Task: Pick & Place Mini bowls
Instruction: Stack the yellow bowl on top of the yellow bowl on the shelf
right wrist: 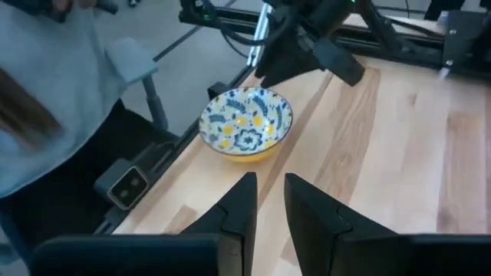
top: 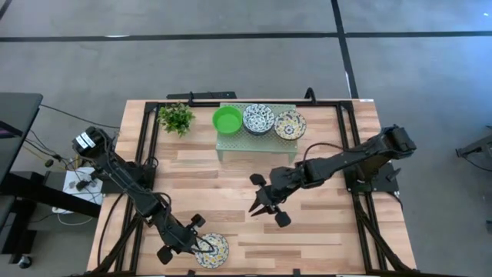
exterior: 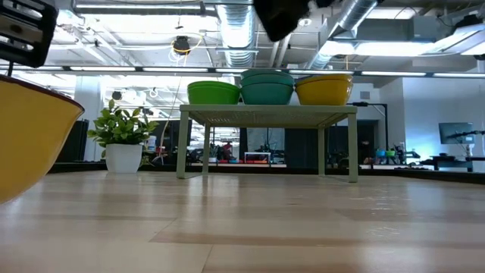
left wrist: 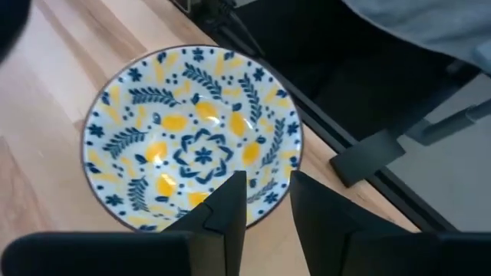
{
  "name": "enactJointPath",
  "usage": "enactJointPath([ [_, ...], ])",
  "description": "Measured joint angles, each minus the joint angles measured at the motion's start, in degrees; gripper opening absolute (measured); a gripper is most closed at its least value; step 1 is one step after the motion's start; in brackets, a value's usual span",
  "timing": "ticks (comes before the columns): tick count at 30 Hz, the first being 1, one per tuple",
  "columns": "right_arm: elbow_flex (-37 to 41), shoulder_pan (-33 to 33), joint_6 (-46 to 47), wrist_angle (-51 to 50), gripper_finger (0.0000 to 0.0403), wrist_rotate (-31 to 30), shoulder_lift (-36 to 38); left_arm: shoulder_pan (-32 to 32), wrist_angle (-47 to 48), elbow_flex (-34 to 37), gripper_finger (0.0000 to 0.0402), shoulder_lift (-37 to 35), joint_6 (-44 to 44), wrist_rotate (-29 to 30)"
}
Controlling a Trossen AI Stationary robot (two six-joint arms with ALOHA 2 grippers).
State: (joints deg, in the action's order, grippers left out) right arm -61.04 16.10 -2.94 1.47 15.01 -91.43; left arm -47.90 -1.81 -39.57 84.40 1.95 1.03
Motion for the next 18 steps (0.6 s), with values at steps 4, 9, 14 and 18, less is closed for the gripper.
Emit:
enactJointPath([
  [4,-1.07,-0.28,2.06,2.08,0.0081,3.50,-4.11,-0.17,-0.62,0.00,0.0102,0.00,-0.49,0.96],
  [9,-5.13,-0.59,2.97,2.25,0.0129,8.26,-7.53,-0.13,-0.60,0.00,0.0102,0.02,-2.70,0.91],
  [14,-7.21,-0.60,1.46,2.31,0.0182,8.49,-9.03,-0.25,-0.43,0.00,0.0102,0.29,-3.47,0.64],
  [18,-7.29,-0.30,-3.27,4.45,0.0205,7.14,-10.07,-0.61,-0.25,0.00,0.0102,1.65,-4.62,0.54],
])
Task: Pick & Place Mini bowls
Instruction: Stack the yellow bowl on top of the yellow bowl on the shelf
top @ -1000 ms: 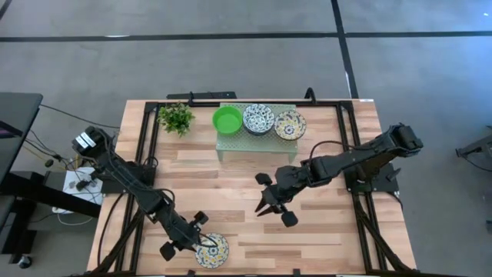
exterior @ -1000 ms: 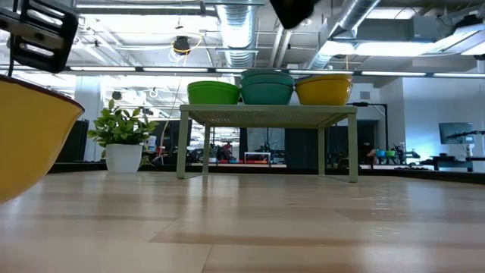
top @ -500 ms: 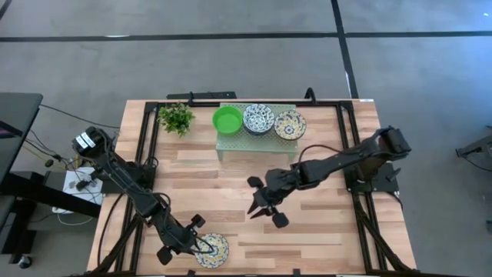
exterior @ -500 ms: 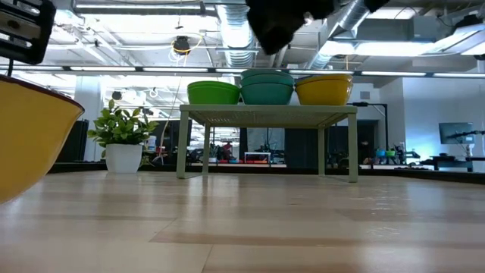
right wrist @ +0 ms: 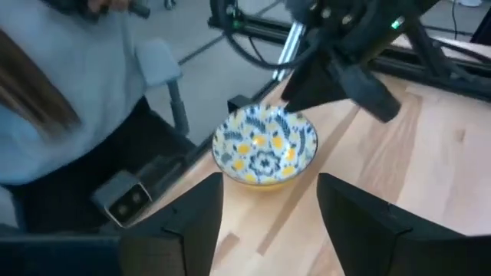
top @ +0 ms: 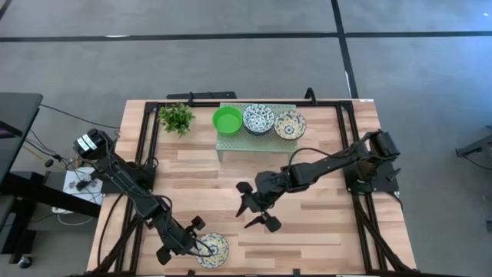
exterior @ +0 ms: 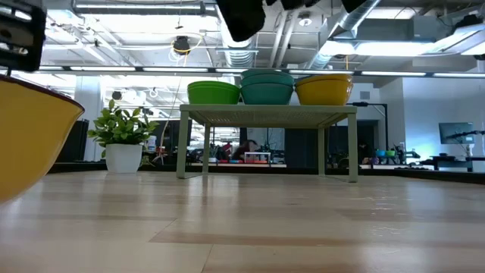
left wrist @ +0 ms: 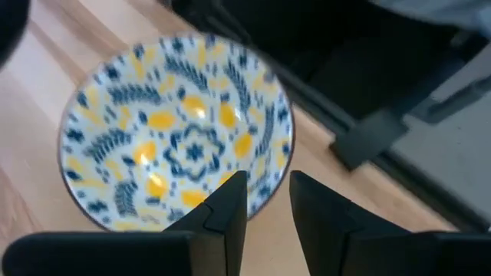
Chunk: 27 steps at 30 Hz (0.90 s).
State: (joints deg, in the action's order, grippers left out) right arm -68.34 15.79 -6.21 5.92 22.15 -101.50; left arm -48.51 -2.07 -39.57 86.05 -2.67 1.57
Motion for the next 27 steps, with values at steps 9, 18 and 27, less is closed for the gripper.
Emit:
enactJointPath([
  [9,-3.39,2.97,-4.91,5.45,0.0200,-1.20,-8.23,-0.22,0.69,-0.07,0.0102,-7.45,0.23,2.62],
  [18,-19.11,3.72,-10.85,-12.50,0.0193,-1.22,-17.96,1.11,4.71,1.57,0.0102,-17.35,3.09,6.57],
  [27,-25.13,3.64,-10.84,-23.67,0.0193,-1.68,-18.54,0.33,-8.49,5.29,0.0102,-8.21,4.30,3.65],
])
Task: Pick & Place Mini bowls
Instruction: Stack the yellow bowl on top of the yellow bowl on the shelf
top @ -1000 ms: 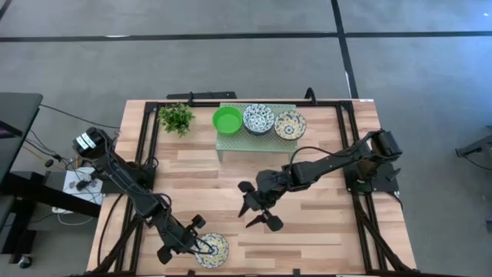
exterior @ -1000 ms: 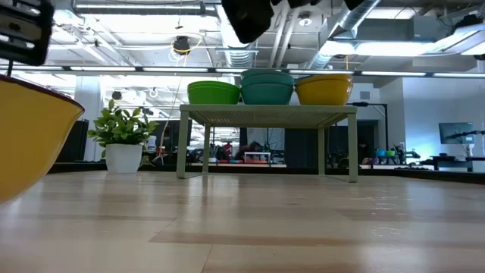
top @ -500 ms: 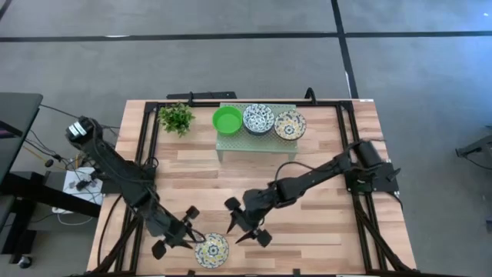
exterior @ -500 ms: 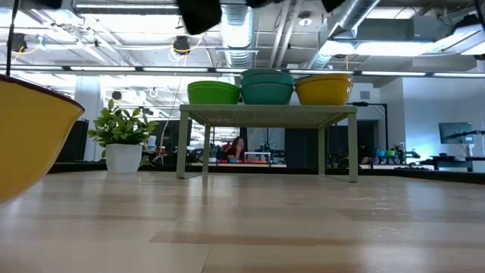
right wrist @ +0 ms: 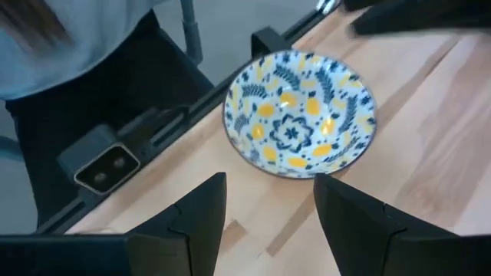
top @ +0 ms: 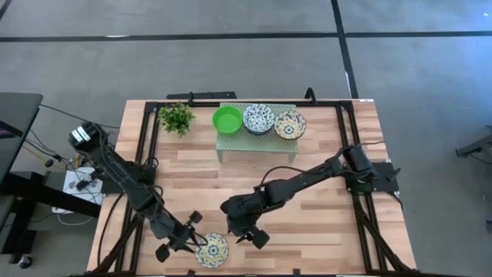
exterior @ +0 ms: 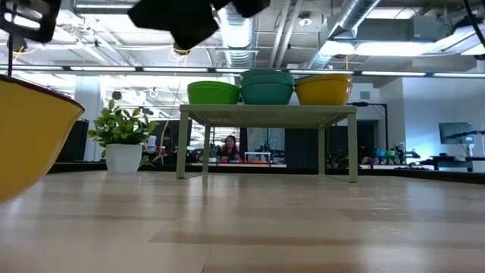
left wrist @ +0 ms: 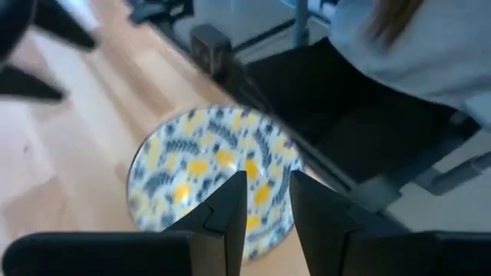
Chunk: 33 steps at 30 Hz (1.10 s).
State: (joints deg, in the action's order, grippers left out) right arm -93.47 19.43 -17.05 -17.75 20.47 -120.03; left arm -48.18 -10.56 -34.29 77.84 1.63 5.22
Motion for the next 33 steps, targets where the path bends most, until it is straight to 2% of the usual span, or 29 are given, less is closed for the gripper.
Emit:
enactJointPath([
  [8,0.00,-0.04,3.80,-8.37,0.0193,-2.09,4.00,-0.39,-1.58,0.00,0.0102,8.94,-2.28,-3.69],
  [15,0.00,-0.06,4.96,-9.53,0.0193,-2.60,4.27,-1.34,-2.17,-0.02,0.0102,9.51,-8.13,-3.49],
  [20,0.02,-0.04,4.99,-9.65,0.0193,-2.58,4.27,-1.20,-2.15,-0.02,0.0101,9.53,-13.65,-0.10],
  [29,0.02,0.04,5.13,-10.16,0.0193,-2.58,4.27,-0.62,-1.90,-0.02,0.0101,13.04,-17.10,0.54],
  [33,0.02,0.07,5.15,-10.17,0.0193,-2.56,4.27,-0.60,-1.93,-0.02,0.0088,14.71,-20.87,4.66],
])
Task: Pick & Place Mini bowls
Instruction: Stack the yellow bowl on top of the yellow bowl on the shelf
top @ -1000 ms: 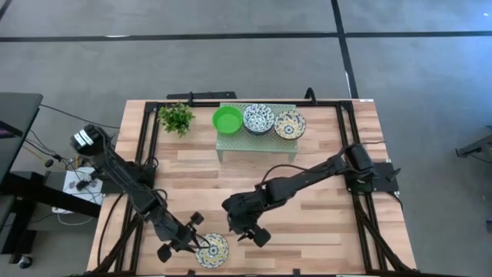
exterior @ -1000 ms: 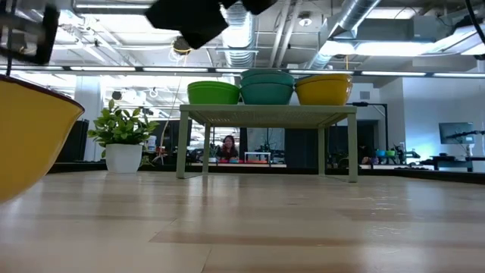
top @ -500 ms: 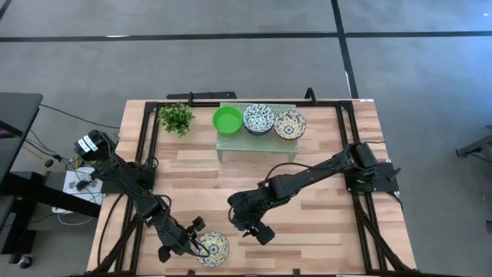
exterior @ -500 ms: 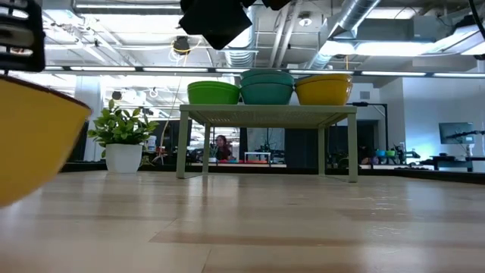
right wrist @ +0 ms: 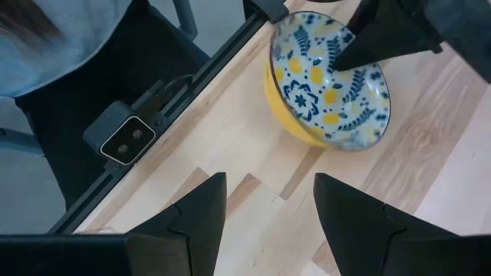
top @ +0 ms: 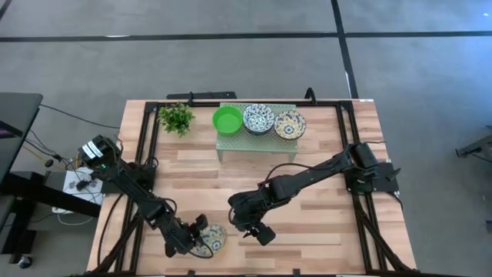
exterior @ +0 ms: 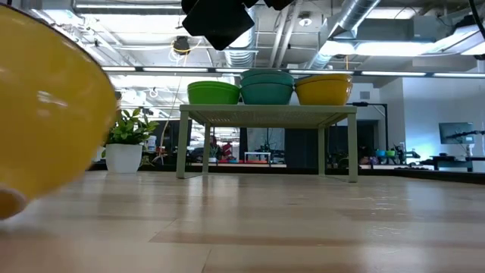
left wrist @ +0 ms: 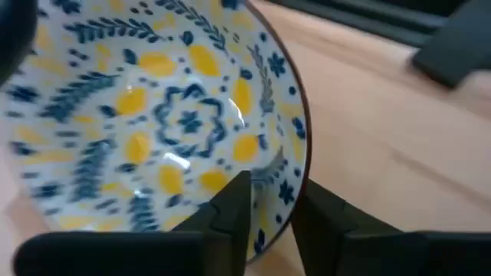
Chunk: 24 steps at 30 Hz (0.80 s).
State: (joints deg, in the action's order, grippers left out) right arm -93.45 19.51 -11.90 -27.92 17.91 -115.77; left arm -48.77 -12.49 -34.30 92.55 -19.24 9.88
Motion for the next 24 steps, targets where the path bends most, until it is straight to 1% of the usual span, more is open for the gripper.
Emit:
enactJointPath([
  [2,0.00,0.00,-0.02,-0.06,0.0193,0.00,0.00,0.02,-0.02,0.00,0.0066,-0.39,-0.24,1.88],
  [5,0.00,-0.01,-0.02,-0.08,0.0193,-0.02,0.00,0.01,0.05,0.01,0.0019,-2.45,0.12,2.83],
  [6,0.00,0.00,-0.02,0.00,0.0193,-0.02,0.00,0.03,0.40,0.09,0.0014,-3.32,0.13,2.85],
  [10,0.00,0.04,0.45,-1.15,0.0193,0.00,0.04,0.30,0.12,0.09,0.0017,-7.90,-1.07,2.77],
  [12,0.13,0.09,1.43,-4.76,0.0193,-0.15,1.06,1.16,0.05,0.07,0.0014,-10.16,-2.35,2.66],
  [16,-0.43,0.04,5.56,-12.71,0.0193,-0.72,5.57,4.61,0.37,0.07,0.0014,-13.88,-7.06,3.10],
  [19,-0.57,0.30,8.60,-18.29,0.0193,-1.88,10.33,8.32,0.52,-0.15,0.0015,-14.78,-11.56,2.42],
  [22,-0.57,0.43,10.18,-23.40,0.0193,-5.34,16.20,13.00,0.59,-0.94,0.0013,-14.58,-16.42,0.28],
  [24,-0.07,0.65,9.65,-24.88,0.0193,-10.56,19.86,16.35,0.57,-2.07,0.0013,-14.01,-18.85,-3.78],
])
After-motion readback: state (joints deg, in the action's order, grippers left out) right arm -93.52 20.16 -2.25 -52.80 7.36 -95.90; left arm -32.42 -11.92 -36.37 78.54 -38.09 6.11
